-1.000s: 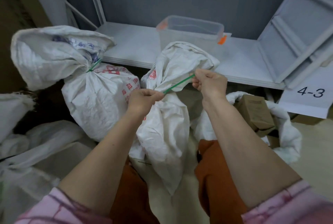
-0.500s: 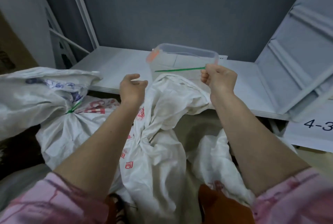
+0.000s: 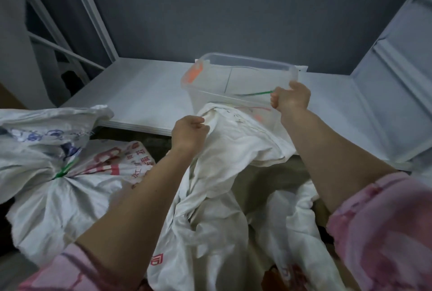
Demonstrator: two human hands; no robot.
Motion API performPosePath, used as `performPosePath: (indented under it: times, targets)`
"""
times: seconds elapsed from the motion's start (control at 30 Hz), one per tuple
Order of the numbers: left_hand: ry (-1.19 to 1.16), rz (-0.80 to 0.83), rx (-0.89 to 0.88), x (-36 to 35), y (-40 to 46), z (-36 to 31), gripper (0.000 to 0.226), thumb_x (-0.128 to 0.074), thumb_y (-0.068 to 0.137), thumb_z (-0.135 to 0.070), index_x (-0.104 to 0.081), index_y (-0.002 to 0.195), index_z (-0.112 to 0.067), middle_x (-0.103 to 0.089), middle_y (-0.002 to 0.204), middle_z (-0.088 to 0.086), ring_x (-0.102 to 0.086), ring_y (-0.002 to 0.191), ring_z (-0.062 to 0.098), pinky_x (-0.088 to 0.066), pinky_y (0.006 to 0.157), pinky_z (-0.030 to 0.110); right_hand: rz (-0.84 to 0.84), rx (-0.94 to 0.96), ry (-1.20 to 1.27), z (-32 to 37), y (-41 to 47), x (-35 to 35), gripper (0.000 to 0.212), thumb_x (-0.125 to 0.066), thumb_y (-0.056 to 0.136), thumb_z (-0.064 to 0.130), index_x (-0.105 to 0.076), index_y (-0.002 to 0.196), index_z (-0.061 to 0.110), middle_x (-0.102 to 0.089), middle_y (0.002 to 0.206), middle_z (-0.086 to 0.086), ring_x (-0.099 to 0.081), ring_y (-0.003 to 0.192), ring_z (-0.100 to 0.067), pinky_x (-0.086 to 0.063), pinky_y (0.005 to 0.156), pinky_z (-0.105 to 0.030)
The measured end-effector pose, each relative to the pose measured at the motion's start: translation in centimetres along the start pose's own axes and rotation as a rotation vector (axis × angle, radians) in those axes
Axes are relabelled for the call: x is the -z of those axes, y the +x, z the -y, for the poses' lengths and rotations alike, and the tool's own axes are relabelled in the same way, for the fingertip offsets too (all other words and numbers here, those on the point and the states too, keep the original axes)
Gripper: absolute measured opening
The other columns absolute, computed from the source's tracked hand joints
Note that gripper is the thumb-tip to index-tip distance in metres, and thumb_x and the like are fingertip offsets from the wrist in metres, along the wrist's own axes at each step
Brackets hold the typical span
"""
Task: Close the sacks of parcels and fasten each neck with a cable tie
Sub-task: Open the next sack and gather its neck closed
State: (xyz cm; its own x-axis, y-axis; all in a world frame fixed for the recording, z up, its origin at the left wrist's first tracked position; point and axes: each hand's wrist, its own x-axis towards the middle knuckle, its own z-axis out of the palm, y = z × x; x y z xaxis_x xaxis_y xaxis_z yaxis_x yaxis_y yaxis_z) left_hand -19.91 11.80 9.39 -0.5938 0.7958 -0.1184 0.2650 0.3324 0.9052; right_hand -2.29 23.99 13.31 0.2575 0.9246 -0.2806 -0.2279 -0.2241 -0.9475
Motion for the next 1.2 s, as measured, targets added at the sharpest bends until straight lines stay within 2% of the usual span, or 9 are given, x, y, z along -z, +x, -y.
performPosePath:
  times: [0.07, 0.13, 0.2, 0.27, 0.37, 0.6, 0.8, 0.93, 1.2]
  targets:
    - [-0.007, 0.010, 0.017, -0.5, 0.4, 0.7, 0.022, -0.066, 0.082, -0.011, -0.068, 0.104, -0.014, -0.067, 0.098, 0.000, -0.063, 0.097, 0.017, -0.050, 0.091, 0.028, 0.023, 0.128, -0.382, -1.3, 0.7, 0.3, 0.050, -0.057, 0.090, 0.006, -0.041, 0.137, 0.016, -0.050, 0.128, -0.010, -0.060, 0.092, -0.022, -0.053, 0.080, -0.028]
    - [-0.006, 0.020, 0.020, -1.1, 0.5, 1.1, 0.023, -0.065, 0.082, -0.012, -0.068, 0.104, -0.014, -0.066, 0.096, -0.001, -0.063, 0.096, 0.016, -0.050, 0.086, 0.024, 0.059, 0.279, -0.627, -2.0, 0.5, 0.1, 0.035, -0.060, 0.090, 0.013, -0.055, 0.125, 0.012, -0.054, 0.120, -0.004, -0.056, 0.111, -0.022, -0.044, 0.098, -0.030]
    - [0.007, 0.025, 0.022, -1.5, 0.4, 1.2, 0.023, -0.064, 0.082, -0.013, -0.069, 0.104, -0.014, -0.066, 0.096, -0.002, -0.063, 0.092, 0.014, -0.047, 0.080, 0.021, 0.192, 0.311, -0.808, -2.6, 0.0, -0.6, 0.012, -0.063, 0.085, 0.018, -0.068, 0.089, 0.008, -0.065, 0.091, -0.006, -0.063, 0.097, -0.025, -0.049, 0.084, -0.032]
    - [0.001, 0.033, 0.025, -1.5, 0.1, 1.3, 0.023, -0.065, 0.082, -0.013, -0.069, 0.104, -0.013, -0.066, 0.096, -0.003, -0.063, 0.091, 0.013, -0.047, 0.080, 0.021, 0.307, 0.289, -1.027, -3.3, -0.5, -1.1, 0.026, -0.070, 0.079, 0.030, -0.058, 0.068, 0.010, -0.060, 0.072, -0.006, -0.062, 0.081, -0.028, -0.048, 0.067, -0.032]
    - [-0.011, 0.050, 0.012, -0.8, -0.9, 1.7, 0.021, -0.067, 0.081, -0.013, -0.070, 0.102, -0.013, -0.068, 0.099, 0.000, -0.064, 0.097, 0.014, -0.049, 0.092, 0.025, 0.350, 0.336, -1.270, -4.1, -1.3, -1.2, 0.027, -0.075, 0.078, 0.030, -0.062, 0.087, 0.008, -0.065, 0.093, -0.009, -0.060, 0.091, -0.030, -0.050, 0.073, -0.033]
    - [0.056, -0.011, -0.093, 2.3, -5.3, -0.1, 0.026, -0.063, 0.086, -0.015, -0.065, 0.112, -0.016, -0.066, 0.105, -0.003, -0.061, 0.091, 0.010, -0.046, 0.074, 0.018, 0.308, 0.843, -1.294, -1.9, -6.6, 1.1, 0.016, -0.056, 0.085, 0.003, -0.068, 0.090, 0.013, -0.065, 0.095, -0.007, -0.056, 0.092, -0.025, -0.044, 0.070, -0.032]
    - [0.291, -0.157, -0.422, 6.3, -10.1, -6.0, 0.048, -0.063, 0.087, -0.012, -0.049, 0.132, -0.021, -0.050, 0.130, -0.001, -0.049, 0.116, 0.019, -0.044, 0.098, 0.034, 0.346, 1.388, -1.198, 4.6, -14.3, 4.5, 0.020, -0.050, 0.084, -0.004, -0.065, 0.091, 0.007, -0.060, 0.095, -0.006, -0.050, 0.093, -0.025, -0.037, 0.073, -0.030]
    - [0.521, -0.135, -0.694, 8.8, -13.8, -10.3, 0.057, -0.060, 0.089, -0.009, -0.040, 0.139, -0.026, -0.041, 0.142, -0.008, -0.029, 0.131, 0.016, -0.034, 0.093, 0.025, 0.296, 1.717, -1.030, 7.4, -18.6, 7.7, 0.014, -0.053, 0.074, -0.004, -0.061, 0.077, 0.007, -0.059, 0.082, -0.007, -0.049, 0.077, -0.027, -0.040, 0.062, -0.033]
    - [0.581, -0.155, -0.911, 11.4, -20.8, -13.3, 0.028, -0.064, 0.085, -0.016, -0.066, 0.112, -0.024, -0.066, 0.108, -0.009, -0.049, 0.105, 0.020, -0.040, 0.081, 0.031, 0.218, 1.888, -0.809, 11.5, -26.3, 11.6, 0.020, -0.042, 0.079, 0.003, -0.062, 0.077, 0.006, -0.060, 0.083, -0.007, -0.043, 0.078, -0.021, -0.037, 0.064, -0.031]
